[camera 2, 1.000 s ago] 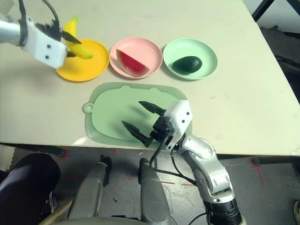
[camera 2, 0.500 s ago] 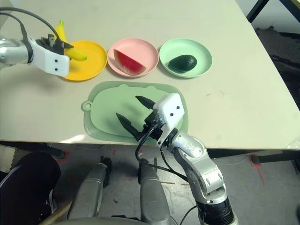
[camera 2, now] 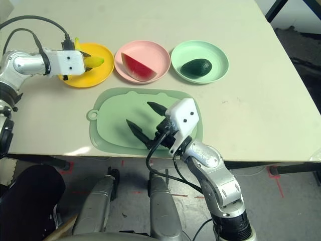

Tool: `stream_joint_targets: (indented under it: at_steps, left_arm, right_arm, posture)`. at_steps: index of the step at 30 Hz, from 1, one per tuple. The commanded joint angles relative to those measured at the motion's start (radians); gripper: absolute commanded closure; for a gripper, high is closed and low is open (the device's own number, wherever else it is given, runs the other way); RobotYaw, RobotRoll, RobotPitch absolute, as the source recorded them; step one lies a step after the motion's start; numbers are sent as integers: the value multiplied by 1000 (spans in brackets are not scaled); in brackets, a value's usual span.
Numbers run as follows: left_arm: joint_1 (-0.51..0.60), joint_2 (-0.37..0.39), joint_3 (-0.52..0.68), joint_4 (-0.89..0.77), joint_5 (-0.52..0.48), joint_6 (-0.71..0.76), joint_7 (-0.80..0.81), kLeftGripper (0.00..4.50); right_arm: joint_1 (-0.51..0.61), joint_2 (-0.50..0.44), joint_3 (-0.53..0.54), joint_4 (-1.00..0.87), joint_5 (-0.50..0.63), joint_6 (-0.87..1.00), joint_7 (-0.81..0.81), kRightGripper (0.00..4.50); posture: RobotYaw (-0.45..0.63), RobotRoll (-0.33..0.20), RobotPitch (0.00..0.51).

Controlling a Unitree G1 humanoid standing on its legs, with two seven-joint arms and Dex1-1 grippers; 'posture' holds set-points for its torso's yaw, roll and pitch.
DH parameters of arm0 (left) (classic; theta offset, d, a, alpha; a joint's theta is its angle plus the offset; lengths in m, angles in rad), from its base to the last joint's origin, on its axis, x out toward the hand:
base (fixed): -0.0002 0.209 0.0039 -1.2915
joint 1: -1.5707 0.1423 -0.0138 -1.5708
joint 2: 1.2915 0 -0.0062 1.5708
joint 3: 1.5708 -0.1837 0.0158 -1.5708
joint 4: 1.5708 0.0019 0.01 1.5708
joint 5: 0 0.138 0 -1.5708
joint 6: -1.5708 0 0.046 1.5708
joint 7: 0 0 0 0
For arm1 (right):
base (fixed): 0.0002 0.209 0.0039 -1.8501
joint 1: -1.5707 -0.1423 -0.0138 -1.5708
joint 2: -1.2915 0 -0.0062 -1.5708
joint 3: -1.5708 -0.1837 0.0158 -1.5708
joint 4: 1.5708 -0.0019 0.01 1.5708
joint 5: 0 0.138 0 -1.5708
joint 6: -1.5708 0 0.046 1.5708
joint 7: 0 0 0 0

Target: Place the fruits into color-matched plates.

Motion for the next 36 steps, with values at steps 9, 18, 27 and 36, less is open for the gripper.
stream_joint_targets:
  at_steps: [9, 18, 27, 36]
  left_arm:
    - [39, -1, 45, -2, -47, 67, -163, 1652]
    - [21, 23, 40, -8, -38, 57, -166, 15]
    - [-48, 94, 110, -18, -102, 75, -163, 15]
    - [-19, 161, 384, -87, -375, 311, -150, 15]
  right_arm:
    - [4, -8, -15, -12, 18, 26, 6, 0]
    - [-7, -9, -21, 12, 17, 17, 21, 0]
    - [-61, -34, -166, 106, 19, -13, 8, 0]
    - [-77, -132, -420, 444, 9, -154, 58, 0]
  posture:
    - [-132, 0, 347]
    - [-117, 0, 339]
    - [-108, 0, 334]
    - [-87, 0, 340]
